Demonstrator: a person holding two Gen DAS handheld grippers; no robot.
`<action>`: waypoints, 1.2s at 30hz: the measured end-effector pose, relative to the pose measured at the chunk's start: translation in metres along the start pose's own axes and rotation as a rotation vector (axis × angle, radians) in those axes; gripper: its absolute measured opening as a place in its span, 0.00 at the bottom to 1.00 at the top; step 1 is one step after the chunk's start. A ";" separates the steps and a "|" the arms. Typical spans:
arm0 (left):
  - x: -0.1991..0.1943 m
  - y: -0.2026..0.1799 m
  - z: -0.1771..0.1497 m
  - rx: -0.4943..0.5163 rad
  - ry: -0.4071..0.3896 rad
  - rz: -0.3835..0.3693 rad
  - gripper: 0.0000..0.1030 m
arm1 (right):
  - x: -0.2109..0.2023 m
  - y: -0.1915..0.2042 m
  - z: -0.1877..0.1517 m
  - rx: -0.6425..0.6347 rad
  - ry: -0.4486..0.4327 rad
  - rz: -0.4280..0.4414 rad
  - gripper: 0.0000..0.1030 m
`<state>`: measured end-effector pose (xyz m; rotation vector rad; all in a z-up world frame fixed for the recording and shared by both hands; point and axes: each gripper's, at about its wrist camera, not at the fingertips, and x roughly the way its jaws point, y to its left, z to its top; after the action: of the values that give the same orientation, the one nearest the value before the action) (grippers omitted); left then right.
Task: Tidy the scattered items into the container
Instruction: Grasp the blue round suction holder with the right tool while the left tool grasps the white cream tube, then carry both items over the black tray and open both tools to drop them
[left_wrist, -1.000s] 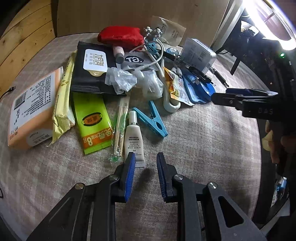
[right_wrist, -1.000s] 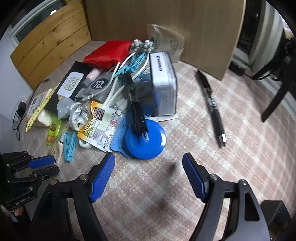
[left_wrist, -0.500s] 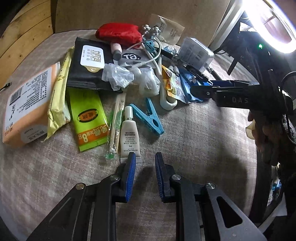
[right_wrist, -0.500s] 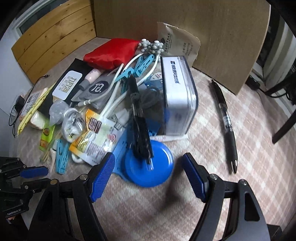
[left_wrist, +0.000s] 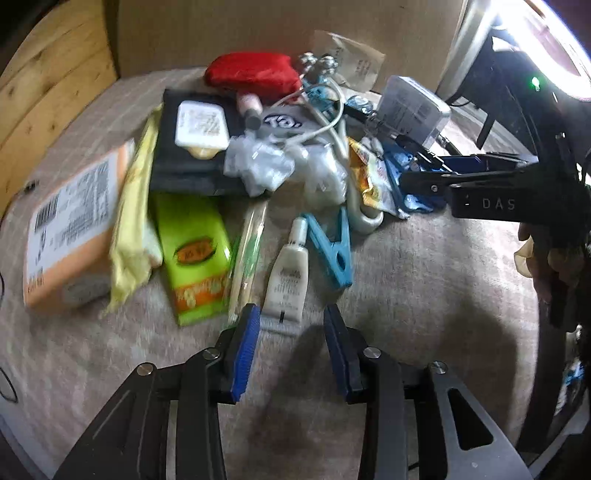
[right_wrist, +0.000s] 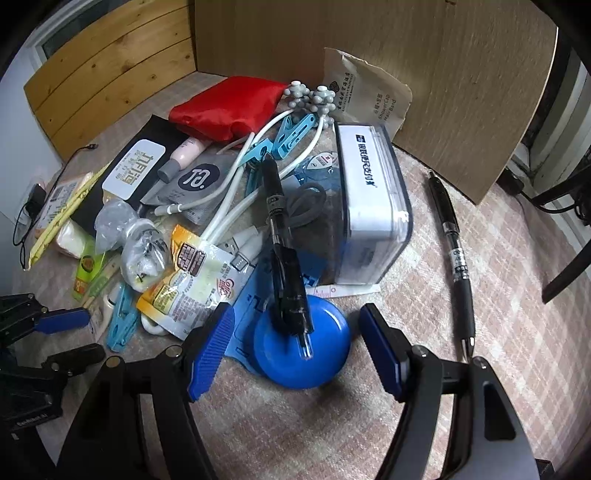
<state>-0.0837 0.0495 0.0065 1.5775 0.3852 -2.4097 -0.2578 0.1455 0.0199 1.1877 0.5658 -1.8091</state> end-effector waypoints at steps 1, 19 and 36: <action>0.002 -0.001 0.003 0.007 -0.004 0.000 0.33 | 0.000 0.000 0.001 0.000 -0.002 -0.001 0.67; -0.006 -0.009 -0.002 0.059 -0.015 -0.059 0.20 | -0.018 -0.017 -0.010 0.080 0.030 0.024 0.47; -0.067 -0.054 -0.003 0.150 -0.086 -0.206 0.20 | -0.135 -0.005 -0.084 0.208 -0.136 -0.042 0.47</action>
<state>-0.0733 0.1050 0.0721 1.5556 0.3747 -2.7098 -0.1984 0.2679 0.1031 1.1847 0.3331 -2.0053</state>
